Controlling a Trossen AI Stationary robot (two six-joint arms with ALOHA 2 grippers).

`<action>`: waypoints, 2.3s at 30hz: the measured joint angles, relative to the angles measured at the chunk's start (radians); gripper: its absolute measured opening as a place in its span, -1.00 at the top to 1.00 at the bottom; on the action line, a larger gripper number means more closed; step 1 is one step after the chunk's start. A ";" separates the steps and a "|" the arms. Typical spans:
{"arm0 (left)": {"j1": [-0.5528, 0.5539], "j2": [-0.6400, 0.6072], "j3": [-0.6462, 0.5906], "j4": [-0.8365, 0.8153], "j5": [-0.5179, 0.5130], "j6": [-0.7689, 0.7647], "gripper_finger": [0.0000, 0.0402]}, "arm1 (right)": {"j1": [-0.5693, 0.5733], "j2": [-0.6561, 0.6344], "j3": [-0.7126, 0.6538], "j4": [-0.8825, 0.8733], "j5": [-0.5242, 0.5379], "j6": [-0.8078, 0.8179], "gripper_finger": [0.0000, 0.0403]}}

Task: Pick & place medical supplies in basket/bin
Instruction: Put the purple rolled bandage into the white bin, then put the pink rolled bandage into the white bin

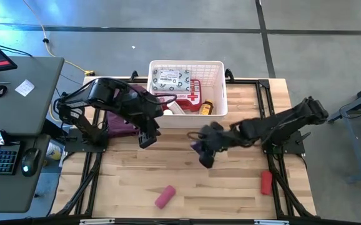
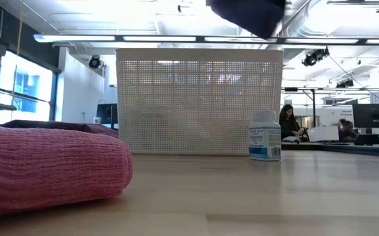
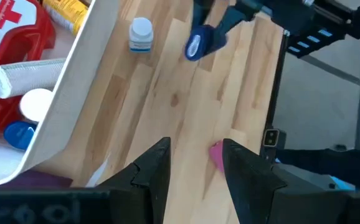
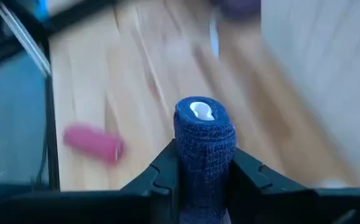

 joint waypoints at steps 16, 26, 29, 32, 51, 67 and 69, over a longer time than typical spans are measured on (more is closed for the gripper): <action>0.000 -0.089 0.052 0.112 -0.017 -0.060 0.12 | -0.366 0.037 0.175 0.287 -0.055 -0.474 0.65; 0.000 -0.100 0.052 0.090 0.016 -0.063 0.12 | -0.562 0.163 0.175 0.408 -0.211 -0.539 0.65; 0.000 -0.100 0.052 0.053 0.023 -0.059 0.12 | -0.605 0.191 0.173 0.362 -0.226 -0.557 0.65; 0.000 -0.100 0.052 0.013 0.023 -0.041 0.12 | -0.641 0.217 0.173 0.321 -0.260 -0.581 0.65; 0.000 -0.100 0.052 -0.001 -0.035 0.119 0.12 | -0.653 0.376 0.174 0.265 -0.305 -0.631 0.54; 0.000 -0.108 0.052 -0.001 -0.043 0.111 0.12 | -0.646 0.334 0.175 -0.010 -0.375 -0.608 0.20; 0.000 -0.108 0.052 -0.001 -0.056 0.076 0.12 | -0.646 0.324 0.175 -0.016 -0.386 -0.582 0.07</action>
